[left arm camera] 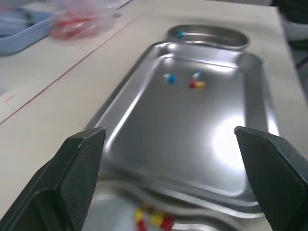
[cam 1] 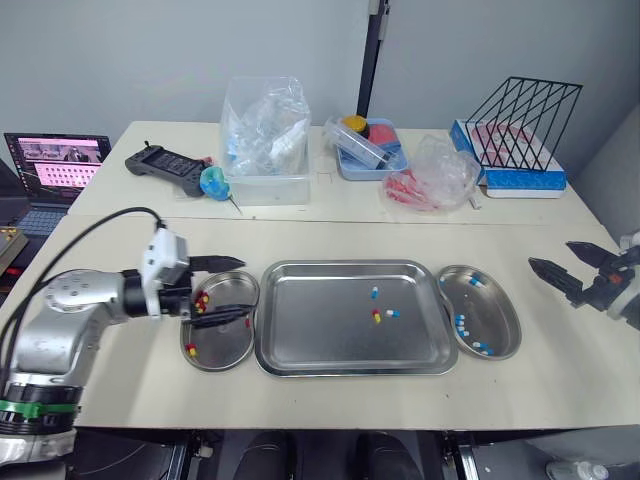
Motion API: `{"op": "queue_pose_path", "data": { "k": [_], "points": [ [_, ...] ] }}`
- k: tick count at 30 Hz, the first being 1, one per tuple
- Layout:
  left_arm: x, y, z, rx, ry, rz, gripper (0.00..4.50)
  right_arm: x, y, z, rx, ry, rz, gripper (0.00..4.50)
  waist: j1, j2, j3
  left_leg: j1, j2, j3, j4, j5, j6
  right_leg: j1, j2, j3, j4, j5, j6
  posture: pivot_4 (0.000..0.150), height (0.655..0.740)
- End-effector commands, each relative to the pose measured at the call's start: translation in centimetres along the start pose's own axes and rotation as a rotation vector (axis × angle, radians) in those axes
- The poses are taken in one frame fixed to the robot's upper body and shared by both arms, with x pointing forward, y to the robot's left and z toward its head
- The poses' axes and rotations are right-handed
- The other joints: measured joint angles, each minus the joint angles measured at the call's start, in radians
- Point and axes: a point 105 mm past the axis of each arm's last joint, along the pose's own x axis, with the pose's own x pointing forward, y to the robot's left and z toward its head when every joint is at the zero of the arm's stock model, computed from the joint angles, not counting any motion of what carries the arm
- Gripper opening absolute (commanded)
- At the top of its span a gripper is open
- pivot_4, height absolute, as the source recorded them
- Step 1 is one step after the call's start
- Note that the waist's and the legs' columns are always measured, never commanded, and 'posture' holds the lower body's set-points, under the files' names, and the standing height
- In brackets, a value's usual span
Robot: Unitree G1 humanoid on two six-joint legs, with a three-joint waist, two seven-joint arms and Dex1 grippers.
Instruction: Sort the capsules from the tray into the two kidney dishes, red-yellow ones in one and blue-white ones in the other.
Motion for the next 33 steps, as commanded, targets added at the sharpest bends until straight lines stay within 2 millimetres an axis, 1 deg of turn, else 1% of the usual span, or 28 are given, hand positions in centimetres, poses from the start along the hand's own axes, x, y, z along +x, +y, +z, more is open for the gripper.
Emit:
{"op": "queue_pose_path", "data": {
  "k": [1, 3, 5, 7, 9, 11, 13, 15, 16, 21, 23, 29, 31, 33],
  "points": [
    [4.7, -0.4, 0.6, 0.012, 0.026, -0.025, 4.50, -0.8, 1.1, 2.2, -0.002, -0.058, 0.059, 4.47, 0.007, 0.000, 0.000, 0.000, 0.000, 0.000, 0.000, 0.000, 0.000, 0.000, 0.000, 0.000, 0.000, 0.000, 0.000, 0.150, 0.7400],
    [6.6, -1.3, 0.2, 0.050, 0.050, -0.081, 4.50, -1.1, 1.9, 2.1, 0.006, -0.051, 0.088, 4.47, 0.005, 0.000, 0.000, 0.000, -0.001, 0.000, 0.001, 0.001, 0.001, 0.002, 0.001, 0.001, 0.000, 0.001, 0.001, 0.150, 0.7400],
    [8.4, -1.7, 0.1, 0.063, 0.050, -0.102, 4.50, -1.5, 2.4, 2.1, 0.020, -0.042, 0.110, 4.47, 0.000, 0.000, 0.000, 0.000, -0.001, 0.000, 0.001, 0.000, 0.001, 0.001, 0.001, 0.001, -0.001, 0.001, 0.001, 0.150, 0.7400],
    [10.6, -2.3, 0.1, 0.078, 0.048, -0.130, 4.50, -2.0, 2.7, 2.3, 0.023, -0.037, 0.113, 4.47, -0.001, 0.000, 0.000, 0.000, -0.001, 0.000, 0.000, 0.000, 0.001, 0.000, 0.001, 0.002, -0.001, 0.001, 0.001, 0.150, 0.7400],
    [12.2, -2.9, -0.2, 0.095, 0.057, -0.158, 4.50, -2.5, 2.7, 2.2, 0.004, -0.019, 0.094, 4.47, -0.001, 0.000, 0.000, 0.000, -0.002, 0.000, 0.001, 0.000, 0.001, 0.000, 0.001, 0.002, -0.001, 0.001, 0.001, 0.150, 0.7400],
    [12.8, -2.9, -0.3, 0.100, 0.061, -0.162, 4.50, -2.7, 2.7, 2.1, -0.006, -0.008, 0.084, 4.47, -0.001, 0.000, 0.000, 0.000, -0.002, 0.000, 0.001, 0.000, 0.001, 0.001, 0.001, 0.002, -0.001, 0.001, 0.001, 0.150, 0.7400],
    [14.8, -2.1, -1.5, 0.106, 0.124, -0.112, 4.50, -3.1, 2.4, 1.9, -0.011, -0.006, 0.058, 4.47, -0.001, 0.000, 0.000, 0.000, -0.001, -0.001, 0.001, 0.000, 0.001, 0.001, 0.001, 0.002, -0.001, 0.001, 0.001, 0.150, 0.7400],
    [16.8, -2.7, -2.1, 0.082, 0.144, -0.141, 4.50, -3.6, 2.0, 1.3, -0.005, 0.013, 0.017, 4.47, 0.003, 0.000, 0.000, 0.000, -0.002, -0.001, 0.001, 0.000, 0.001, 0.001, 0.001, 0.002, -0.001, 0.001, 0.002, 0.150, 0.7400],
    [17.4, -3.0, -2.1, 0.082, 0.141, -0.155, 4.50, -3.7, 2.0, 1.1, 0.002, 0.021, 0.009, 4.47, 0.005, 0.000, 0.000, 0.000, -0.002, -0.001, 0.001, 0.000, 0.002, 0.001, 0.001, 0.002, -0.001, 0.001, 0.002, 0.150, 0.7400],
    [18.7, -3.5, -3.1, 0.089, 0.174, -0.163, 4.50, -4.0, 1.9, 1.0, -0.003, 0.023, -0.005, 4.47, 0.001, 0.000, 0.000, -0.002, -0.002, -0.001, 0.001, -0.001, 0.003, -0.001, 0.001, 0.003, -0.003, 0.001, 0.002, 0.150, 0.7400],
    [19.2, -3.6, -3.3, 0.065, 0.174, -0.155, 4.50, -4.1, 1.8, 1.0, 0.001, 0.020, -0.021, 4.47, -0.001, 0.000, 0.000, -0.001, -0.002, -0.001, 0.001, -0.001, 0.003, 0.000, 0.001, 0.003, -0.002, 0.001, 0.002, 0.150, 0.7400],
    [19.9, -4.3, -3.6, 0.057, 0.179, -0.187, 4.50, -4.3, 1.5, 0.6, 0.010, 0.031, -0.039, 4.47, 0.002, 0.000, 0.000, -0.001, -0.002, -0.002, 0.002, -0.001, 0.003, 0.000, 0.000, 0.003, -0.002, 0.001, 0.002, 0.150, 0.7400],
    [20.1, -4.9, -3.7, 0.051, 0.172, -0.207, 3.95, -4.3, 1.5, 0.6, 0.012, 0.038, -0.042, 4.50, 0.002, 0.000, 0.000, -0.001, -0.002, -0.002, 0.002, -0.001, 0.003, 0.000, 0.000, 0.003, -0.002, 0.001, 0.002, 0.150, 0.7400],
    [20.1, -4.9, -3.8, 0.040, 0.173, -0.198, 3.32, -4.3, 1.5, 0.7, 0.014, 0.041, -0.040, 4.50, 0.002, 0.000, 0.000, -0.001, -0.002, -0.002, 0.002, -0.001, 0.003, 0.000, 0.000, 0.003, -0.002, 0.001, 0.002, 0.150, 0.7400]
  ]
}}
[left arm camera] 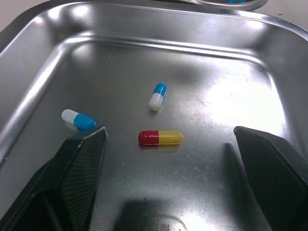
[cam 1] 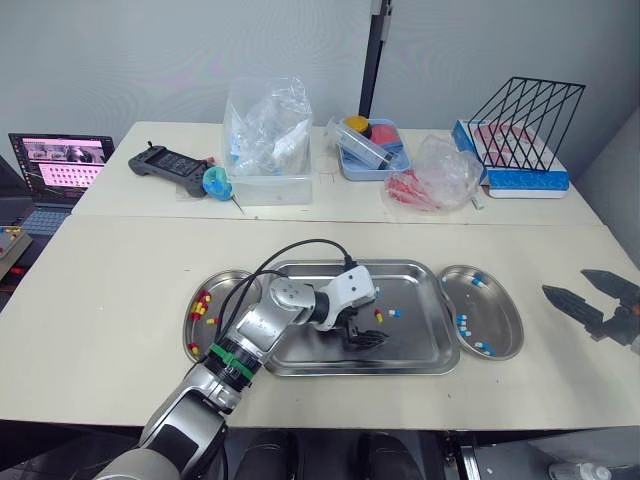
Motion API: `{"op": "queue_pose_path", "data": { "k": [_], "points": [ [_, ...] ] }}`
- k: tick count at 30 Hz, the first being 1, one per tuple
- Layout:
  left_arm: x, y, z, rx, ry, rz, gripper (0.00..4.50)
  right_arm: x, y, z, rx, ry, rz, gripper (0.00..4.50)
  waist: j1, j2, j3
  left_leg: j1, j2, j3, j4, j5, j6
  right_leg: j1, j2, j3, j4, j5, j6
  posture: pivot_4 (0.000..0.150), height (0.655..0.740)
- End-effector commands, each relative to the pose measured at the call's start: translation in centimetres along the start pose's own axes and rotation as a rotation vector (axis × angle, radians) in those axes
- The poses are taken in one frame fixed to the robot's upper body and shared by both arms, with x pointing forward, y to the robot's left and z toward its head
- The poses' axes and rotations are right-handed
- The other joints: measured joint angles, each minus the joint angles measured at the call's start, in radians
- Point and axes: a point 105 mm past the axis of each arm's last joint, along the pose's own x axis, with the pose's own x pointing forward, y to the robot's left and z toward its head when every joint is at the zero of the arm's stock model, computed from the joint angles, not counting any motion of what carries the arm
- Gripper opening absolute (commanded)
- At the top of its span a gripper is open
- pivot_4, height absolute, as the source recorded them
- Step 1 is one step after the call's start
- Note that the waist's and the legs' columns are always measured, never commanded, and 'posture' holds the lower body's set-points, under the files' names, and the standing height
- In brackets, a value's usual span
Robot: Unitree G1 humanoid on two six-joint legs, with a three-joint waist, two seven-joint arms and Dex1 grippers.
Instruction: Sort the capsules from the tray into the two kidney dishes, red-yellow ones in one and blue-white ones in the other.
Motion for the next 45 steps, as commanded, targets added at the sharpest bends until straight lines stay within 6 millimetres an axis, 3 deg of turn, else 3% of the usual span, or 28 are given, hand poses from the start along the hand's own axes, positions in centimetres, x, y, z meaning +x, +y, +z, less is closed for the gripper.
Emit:
{"op": "queue_pose_path", "data": {
  "k": [1, 4, 16, 20, 28, 32, 36, 38, 40, 45],
  "points": [
    [0.3, -0.4, 0.2, 0.018, 0.000, -0.011, 2.99, -0.6, -0.4, 1.5, -0.028, -0.040, -0.021, 4.50, 0.000, 0.000, 0.000, 0.000, 0.000, 0.000, 0.000, 0.000, 0.000, 0.000, 0.000, 0.000, 0.000, 0.000, 0.000, 0.150, 0.7400],
    [0.4, -0.1, 0.0, 0.035, 0.014, -0.005, 2.01, -0.6, -0.3, 1.6, -0.030, -0.040, -0.020, 4.50, 0.000, 0.000, 0.000, 0.000, 0.000, 0.000, 0.000, 0.000, 0.000, 0.000, 0.000, 0.000, 0.000, 0.000, 0.000, 0.150, 0.7400],
    [0.9, -0.3, -0.4, 0.038, 0.052, -0.014, 2.01, -0.6, -0.5, 1.3, -0.030, -0.028, -0.034, 4.50, 0.002, 0.000, 0.000, 0.000, 0.000, 0.000, 0.000, 0.000, 0.000, 0.000, 0.000, 0.000, 0.000, 0.000, 0.000, 0.150, 0.7400],
    [0.8, -0.2, -0.4, 0.041, 0.053, -0.006, 0.85, -0.6, -0.6, 1.3, -0.033, -0.025, -0.038, 4.50, 0.002, 0.000, 0.000, 0.000, 0.000, 0.000, 0.000, 0.000, 0.000, 0.000, 0.000, 0.000, 0.000, 0.000, 0.000, 0.150, 0.7400],
    [-0.8, 0.6, 0.1, 0.020, 0.033, 0.019, 0.85, 0.0, -0.6, 1.1, -0.035, -0.016, -0.031, 4.50, -0.003, 0.000, 0.000, 0.000, 0.000, 0.000, 0.000, 0.000, 0.000, 0.000, 0.000, 0.000, 0.000, 0.000, 0.000, 0.150, 0.7400],
    [-3.6, 2.0, 2.7, -0.033, -0.100, 0.026, 0.85, 0.3, -0.6, 1.1, -0.033, -0.017, -0.021, 4.50, -0.005, 0.000, 0.000, 0.000, 0.000, 0.000, 0.000, 0.000, 0.000, -0.001, 0.000, 0.000, 0.000, 0.000, 0.000, 0.150, 0.7400],
    [-8.7, 3.9, 4.8, -0.029, -0.201, 0.060, 0.85, 0.7, -0.5, 1.0, -0.032, -0.015, -0.004, 4.50, -0.005, 0.000, 0.000, 0.000, 0.001, 0.000, 0.000, 0.000, 0.000, -0.001, 0.000, 0.000, 0.001, 0.000, 0.000, 0.150, 0.7400],
    [-13.0, 5.1, 4.2, -0.020, -0.174, 0.111, 0.85, 1.1, -0.5, 1.1, -0.033, -0.015, 0.006, 4.50, -0.009, 0.001, 0.000, 0.000, 0.001, 0.000, 0.000, 0.000, 0.000, -0.001, 0.001, 0.000, 0.001, 0.000, 0.000, 0.150, 0.7400],
    [-16.0, 5.5, 3.1, -0.010, -0.117, 0.149, 0.85, 1.5, -0.5, 1.1, -0.035, -0.016, 0.014, 4.50, -0.015, 0.001, 0.000, 0.000, 0.001, 0.001, 0.000, 0.000, 0.000, -0.001, 0.001, 0.000, 0.001, 0.000, -0.001, 0.150, 0.7400],
    [-20.2, 5.6, 1.0, -0.039, -0.046, 0.222, 0.85, 2.5, -0.4, 1.1, -0.034, -0.019, 0.039, 4.50, -0.009, 0.001, 0.000, 0.001, 0.001, 0.001, -0.001, 0.000, 0.000, 0.000, 0.000, -0.001, 0.001, 0.000, 0.000, 0.150, 0.7400]
  ]
}}
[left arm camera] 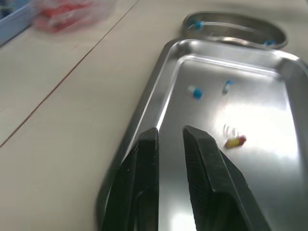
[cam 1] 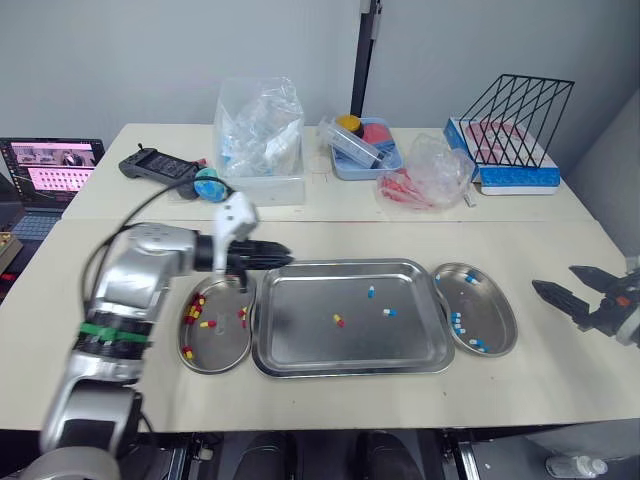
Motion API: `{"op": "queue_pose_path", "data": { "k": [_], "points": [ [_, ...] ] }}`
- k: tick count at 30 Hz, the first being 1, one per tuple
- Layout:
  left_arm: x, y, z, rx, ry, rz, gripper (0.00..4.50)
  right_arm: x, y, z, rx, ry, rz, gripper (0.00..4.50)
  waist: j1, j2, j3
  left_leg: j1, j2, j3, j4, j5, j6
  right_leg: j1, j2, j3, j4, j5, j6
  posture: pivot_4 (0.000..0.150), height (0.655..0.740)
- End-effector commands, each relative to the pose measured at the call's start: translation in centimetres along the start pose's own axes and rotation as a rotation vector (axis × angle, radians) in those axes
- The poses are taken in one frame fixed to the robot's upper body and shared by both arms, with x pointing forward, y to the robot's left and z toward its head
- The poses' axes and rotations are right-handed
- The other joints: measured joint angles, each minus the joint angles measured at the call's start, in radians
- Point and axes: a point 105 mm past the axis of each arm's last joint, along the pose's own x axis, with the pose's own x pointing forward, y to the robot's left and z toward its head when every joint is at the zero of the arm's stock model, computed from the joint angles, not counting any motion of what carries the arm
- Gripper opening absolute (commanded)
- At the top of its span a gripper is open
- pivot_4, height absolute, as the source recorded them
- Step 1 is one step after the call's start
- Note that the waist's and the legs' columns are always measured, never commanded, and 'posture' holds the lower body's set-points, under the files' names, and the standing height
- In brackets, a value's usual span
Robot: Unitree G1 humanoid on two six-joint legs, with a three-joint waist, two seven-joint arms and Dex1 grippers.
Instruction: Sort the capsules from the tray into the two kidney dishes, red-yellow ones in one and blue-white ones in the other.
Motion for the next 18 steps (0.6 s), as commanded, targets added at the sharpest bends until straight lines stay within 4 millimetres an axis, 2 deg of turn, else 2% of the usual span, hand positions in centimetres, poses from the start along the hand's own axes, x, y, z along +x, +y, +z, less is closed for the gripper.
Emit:
{"op": "queue_pose_path", "data": {
  "k": [1, 5, 9, 13, 16, 18],
  "points": [
    [-1.4, -0.2, 0.3, 0.028, -0.020, -0.001, 0.85, 0.3, -0.1, 1.5, -0.062, -0.031, 0.013, 4.50, 0.010, 0.000, 0.000, 0.000, 0.000, 0.000, 0.000, 0.000, 0.000, 0.000, 0.000, 0.000, 0.000, 0.000, 0.000, 0.150, 0.7400],
    [-1.1, -1.1, 0.8, 0.042, -0.053, -0.033, 0.85, 0.9, 0.1, 1.6, -0.070, -0.032, 0.034, 4.50, 0.017, 0.000, 0.000, -0.001, 0.000, 0.000, 0.002, 0.000, 0.000, 0.000, 0.000, -0.001, 0.000, 0.000, 0.000, 0.150, 0.7400],
    [0.7, -2.8, 1.8, 0.072, -0.111, -0.133, 1.89, 1.1, 0.1, 1.7, -0.077, -0.035, 0.040, 4.50, 0.013, 0.000, 0.000, -0.001, 0.000, 0.000, 0.002, 0.000, 0.000, 0.000, 0.000, 0.000, 0.000, 0.000, 0.000, 0.150, 0.7400],
    [4.2, -5.0, 0.6, 0.250, -0.035, -0.295, 3.30, 0.4, 0.2, 1.6, -0.077, -0.036, 0.033, 4.50, 0.014, 0.000, 0.000, -0.001, 0.000, 0.000, 0.002, 0.000, 0.000, 0.001, 0.001, 0.000, 0.000, 0.000, 0.000, 0.150, 0.7400],
    [5.2, -5.7, 0.1, 0.316, -0.015, -0.368, 4.25, 0.2, 0.2, 1.4, -0.076, -0.035, 0.026, 4.50, 0.011, 0.000, 0.000, -0.001, -0.001, 0.001, 0.002, 0.000, 0.000, 0.000, 0.001, 0.000, 0.000, 0.000, 0.000, 0.150, 0.7400],
    [6.1, -6.3, -0.5, 0.376, 0.007, -0.432, 4.25, -0.1, 0.3, 1.3, -0.073, -0.037, 0.016, 4.50, 0.010, 0.000, 0.000, -0.001, -0.001, 0.001, 0.002, 0.000, 0.000, 0.000, 0.001, 0.000, 0.000, 0.000, 0.000, 0.150, 0.7400]
  ]
}}
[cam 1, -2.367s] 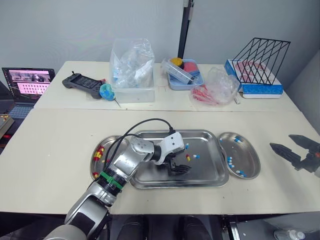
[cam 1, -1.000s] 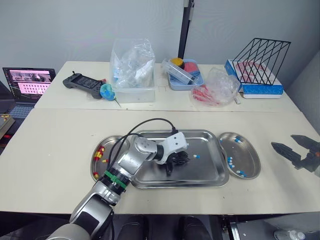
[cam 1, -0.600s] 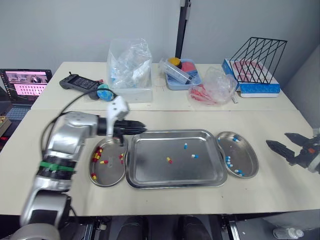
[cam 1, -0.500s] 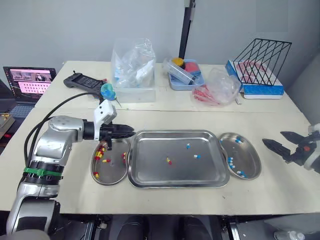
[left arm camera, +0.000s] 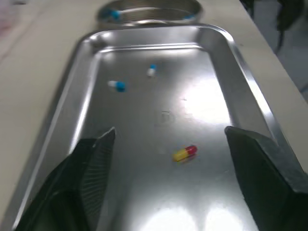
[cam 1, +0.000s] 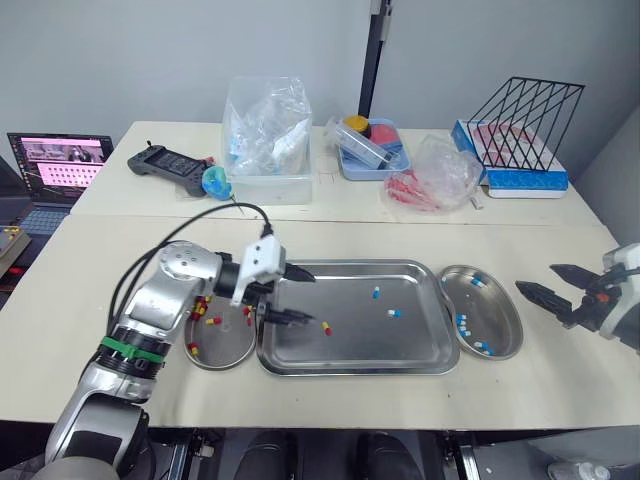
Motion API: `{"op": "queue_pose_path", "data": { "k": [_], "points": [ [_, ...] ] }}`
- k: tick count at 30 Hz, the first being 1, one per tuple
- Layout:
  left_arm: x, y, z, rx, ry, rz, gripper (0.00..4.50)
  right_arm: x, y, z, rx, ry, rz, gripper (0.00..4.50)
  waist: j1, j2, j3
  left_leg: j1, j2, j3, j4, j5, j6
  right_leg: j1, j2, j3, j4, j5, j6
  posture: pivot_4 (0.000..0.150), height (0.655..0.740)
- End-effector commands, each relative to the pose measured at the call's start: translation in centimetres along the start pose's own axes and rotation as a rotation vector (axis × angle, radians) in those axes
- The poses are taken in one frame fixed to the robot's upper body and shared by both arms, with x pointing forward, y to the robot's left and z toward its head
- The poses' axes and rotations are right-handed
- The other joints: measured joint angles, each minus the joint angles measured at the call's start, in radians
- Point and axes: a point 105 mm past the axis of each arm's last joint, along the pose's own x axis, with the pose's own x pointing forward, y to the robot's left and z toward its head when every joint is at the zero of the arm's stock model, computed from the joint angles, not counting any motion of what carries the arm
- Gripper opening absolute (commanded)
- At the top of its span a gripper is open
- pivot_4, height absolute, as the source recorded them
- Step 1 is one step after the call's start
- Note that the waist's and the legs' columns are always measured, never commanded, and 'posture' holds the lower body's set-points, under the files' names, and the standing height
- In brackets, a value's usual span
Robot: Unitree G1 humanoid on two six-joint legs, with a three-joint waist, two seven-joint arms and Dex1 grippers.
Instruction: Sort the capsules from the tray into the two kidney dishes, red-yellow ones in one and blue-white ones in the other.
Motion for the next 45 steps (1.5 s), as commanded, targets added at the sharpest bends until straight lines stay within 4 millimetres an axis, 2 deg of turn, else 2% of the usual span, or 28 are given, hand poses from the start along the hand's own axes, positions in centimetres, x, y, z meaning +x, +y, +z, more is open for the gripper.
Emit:
{"op": "queue_pose_path", "data": {
  "k": [1, 7, 12, 20, 23, 33, 35, 40, 43, 45],
  "points": [
    [1.1, -0.1, -0.1, 0.146, 0.058, -0.088, 4.25, -1.2, -0.2, 1.7, -0.041, -0.061, -0.033, 4.50, 0.000, 0.000, 0.000, 0.000, 0.000, 0.000, 0.000, 0.000, 0.000, 0.000, 0.000, 0.000, 0.000, 0.000, 0.000, 0.150, 0.7400],
    [2.9, 0.6, -2.0, 0.210, 0.126, -0.137, 4.25, -2.0, -0.2, 1.3, -0.037, -0.061, -0.066, 4.50, 0.000, 0.000, 0.000, 0.000, 0.000, 0.000, 0.000, 0.000, 0.000, 0.000, 0.000, 0.000, 0.000, 0.000, 0.000, 0.150, 0.7400],
    [4.5, 0.4, -2.2, 0.214, 0.101, -0.196, 4.25, -2.6, -0.5, 1.4, -0.041, -0.066, -0.099, 4.50, 0.002, 0.000, 0.000, -0.001, 0.000, -0.001, 0.001, -0.001, 0.002, 0.000, -0.001, 0.000, 0.000, 0.000, 0.000, 0.150, 0.7400],
    [4.8, 1.0, -3.8, 0.216, 0.185, -0.187, 4.25, -2.7, -0.3, 1.0, -0.051, -0.059, -0.116, 4.50, 0.001, 0.000, 0.000, -0.001, 0.000, -0.001, 0.001, -0.001, 0.002, 0.000, 0.000, 0.000, 0.000, 0.000, 0.001, 0.150, 0.7400],
    [4.8, 1.2, -4.1, 0.213, 0.203, -0.186, 3.39, -2.8, -0.4, 0.8, -0.059, -0.047, -0.125, 4.50, 0.001, 0.000, 0.000, 0.000, 0.000, -0.001, 0.001, -0.001, 0.002, 0.001, -0.001, 0.000, 0.000, 0.000, 0.001, 0.150, 0.7400],
    [4.6, 0.9, -4.4, 0.199, 0.205, -0.199, 0.04, -2.5, -0.6, 0.8, -0.068, -0.036, -0.128, 4.50, 0.001, 0.000, 0.000, 0.000, 0.000, -0.001, 0.001, -0.001, 0.002, 0.001, -0.001, 0.000, 0.000, 0.000, 0.001, 0.150, 0.7400],
    [4.4, 1.2, -4.2, 0.193, 0.196, -0.183, 0.04, -2.3, -0.6, 0.8, -0.068, -0.036, -0.127, 4.50, 0.000, 0.000, 0.000, 0.000, 0.000, -0.001, 0.001, -0.001, 0.002, 0.001, -0.001, 0.000, 0.000, 0.000, 0.001, 0.150, 0.7400],
    [2.7, 2.9, -1.1, 0.206, 0.076, -0.094, 0.04, -2.0, -0.6, 0.9, -0.069, -0.033, -0.115, 4.50, -0.001, 0.000, 0.000, -0.001, 0.001, -0.001, 0.001, -0.001, 0.002, -0.001, 0.000, 0.000, 0.000, 0.000, 0.001, 0.150, 0.7400],
    [-0.4, 4.8, 0.8, 0.170, 0.028, 0.012, 0.04, -1.9, -1.0, 1.3, -0.079, -0.033, -0.112, 4.50, -0.001, 0.000, 0.000, -0.002, 0.001, -0.001, 0.001, -0.001, 0.002, -0.001, 0.000, 0.000, 0.000, 0.000, 0.001, 0.150, 0.7400],
    [-3.1, 5.3, 1.0, 0.138, 0.046, 0.059, 0.04, -1.8, -1.2, 1.6, -0.086, -0.036, -0.106, 4.50, -0.003, 0.000, 0.000, -0.003, 0.001, -0.002, 0.002, -0.001, 0.002, -0.002, 0.000, 0.000, 0.000, 0.000, 0.001, 0.150, 0.7400]
  ]
}}
